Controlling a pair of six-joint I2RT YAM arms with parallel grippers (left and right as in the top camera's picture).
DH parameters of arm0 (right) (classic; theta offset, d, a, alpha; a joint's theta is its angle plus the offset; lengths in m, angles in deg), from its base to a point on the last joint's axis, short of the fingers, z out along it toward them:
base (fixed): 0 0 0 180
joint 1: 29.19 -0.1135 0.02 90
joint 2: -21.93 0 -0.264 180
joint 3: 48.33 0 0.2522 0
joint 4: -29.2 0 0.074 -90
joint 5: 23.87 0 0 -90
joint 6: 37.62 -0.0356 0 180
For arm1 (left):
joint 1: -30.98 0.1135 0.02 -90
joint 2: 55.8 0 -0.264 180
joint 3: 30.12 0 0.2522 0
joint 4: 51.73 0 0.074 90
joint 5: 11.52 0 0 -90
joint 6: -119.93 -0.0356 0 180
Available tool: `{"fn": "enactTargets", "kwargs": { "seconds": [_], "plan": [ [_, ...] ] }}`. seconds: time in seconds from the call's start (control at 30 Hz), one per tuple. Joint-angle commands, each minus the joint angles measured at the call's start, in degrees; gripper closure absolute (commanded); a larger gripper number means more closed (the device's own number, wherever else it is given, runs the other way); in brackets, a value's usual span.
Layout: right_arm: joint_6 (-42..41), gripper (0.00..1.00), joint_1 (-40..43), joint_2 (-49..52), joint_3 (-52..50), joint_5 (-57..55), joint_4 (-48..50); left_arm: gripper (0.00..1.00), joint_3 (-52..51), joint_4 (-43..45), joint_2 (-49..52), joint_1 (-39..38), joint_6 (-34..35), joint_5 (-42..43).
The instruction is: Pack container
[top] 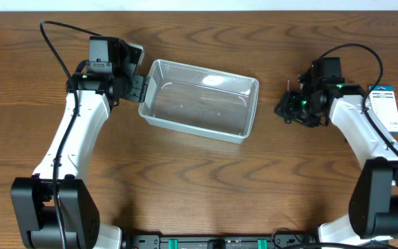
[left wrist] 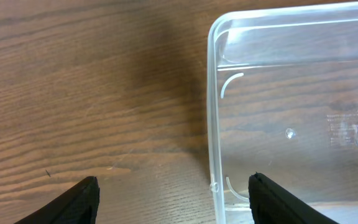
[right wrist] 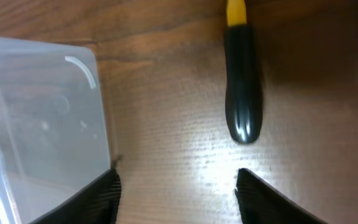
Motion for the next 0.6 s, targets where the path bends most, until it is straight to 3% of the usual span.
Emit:
{"fn": "enactTargets", "kwargs": {
  "seconds": [0.0,0.07,0.37,0.57],
  "plan": [
    [-0.42,0.76,-2.08,1.75,0.61,3.17,2.71,0.31,-0.94,-0.22,0.74,0.24,0.59,0.59],
    [-0.35,0.88,-3.28,2.71,0.61,3.5,5.33,0.31,-0.94,-0.22,0.74,0.24,0.59,0.57],
    [-0.52,0.88,-7.21,4.87,0.61,3.5,14.4,0.31,-0.94,-1.68,0.74,0.24,0.59,0.59],
    [-0.94,0.99,-7.91,5.73,0.61,3.52,17.75,0.31,-0.94,-1.97,0.74,0.24,0.59,0.59]
  ]
}}
